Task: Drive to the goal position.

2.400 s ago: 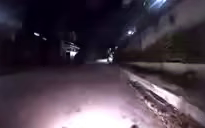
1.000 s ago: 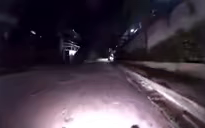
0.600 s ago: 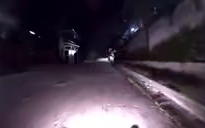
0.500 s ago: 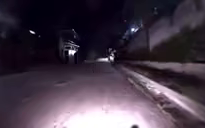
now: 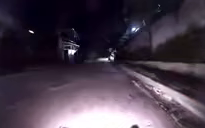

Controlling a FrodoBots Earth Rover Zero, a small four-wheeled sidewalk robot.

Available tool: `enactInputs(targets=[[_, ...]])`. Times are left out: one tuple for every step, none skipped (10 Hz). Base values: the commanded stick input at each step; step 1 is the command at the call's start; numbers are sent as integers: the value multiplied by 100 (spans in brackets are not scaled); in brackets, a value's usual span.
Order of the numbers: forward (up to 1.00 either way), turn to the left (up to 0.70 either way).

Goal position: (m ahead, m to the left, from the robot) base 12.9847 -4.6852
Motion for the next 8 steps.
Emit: enactInputs(targets=[[70, 0], [70, 0], [70, 0], [70, 0], [70, 0], [70, 0], [70, 0], [70, -2]])
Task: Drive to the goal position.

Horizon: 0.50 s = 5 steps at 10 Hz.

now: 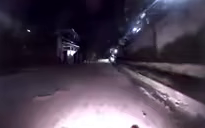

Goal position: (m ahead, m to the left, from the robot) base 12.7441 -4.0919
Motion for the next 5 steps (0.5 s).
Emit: enactInputs(targets=[[70, -19], [70, -30], [70, -25], [70, 0], [70, -3]])
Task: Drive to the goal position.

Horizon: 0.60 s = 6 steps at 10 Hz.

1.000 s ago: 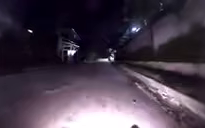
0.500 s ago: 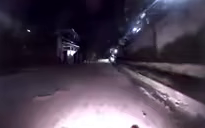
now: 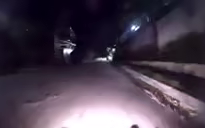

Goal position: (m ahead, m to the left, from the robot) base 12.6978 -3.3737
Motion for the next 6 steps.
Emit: enactInputs(targets=[[70, -35], [70, -32], [70, -1], [70, 0], [70, 0], [70, 0]])
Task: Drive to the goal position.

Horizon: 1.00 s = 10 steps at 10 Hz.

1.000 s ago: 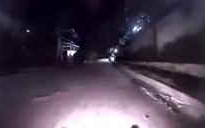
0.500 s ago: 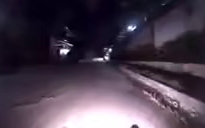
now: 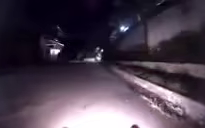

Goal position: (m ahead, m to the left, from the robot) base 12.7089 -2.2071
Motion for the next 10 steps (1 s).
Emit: enactInputs(targets=[[70, 0], [70, 0], [70, 0], [70, 0], [70, 0], [70, 0], [70, 0], [70, 0], [70, 0], [70, 0]])
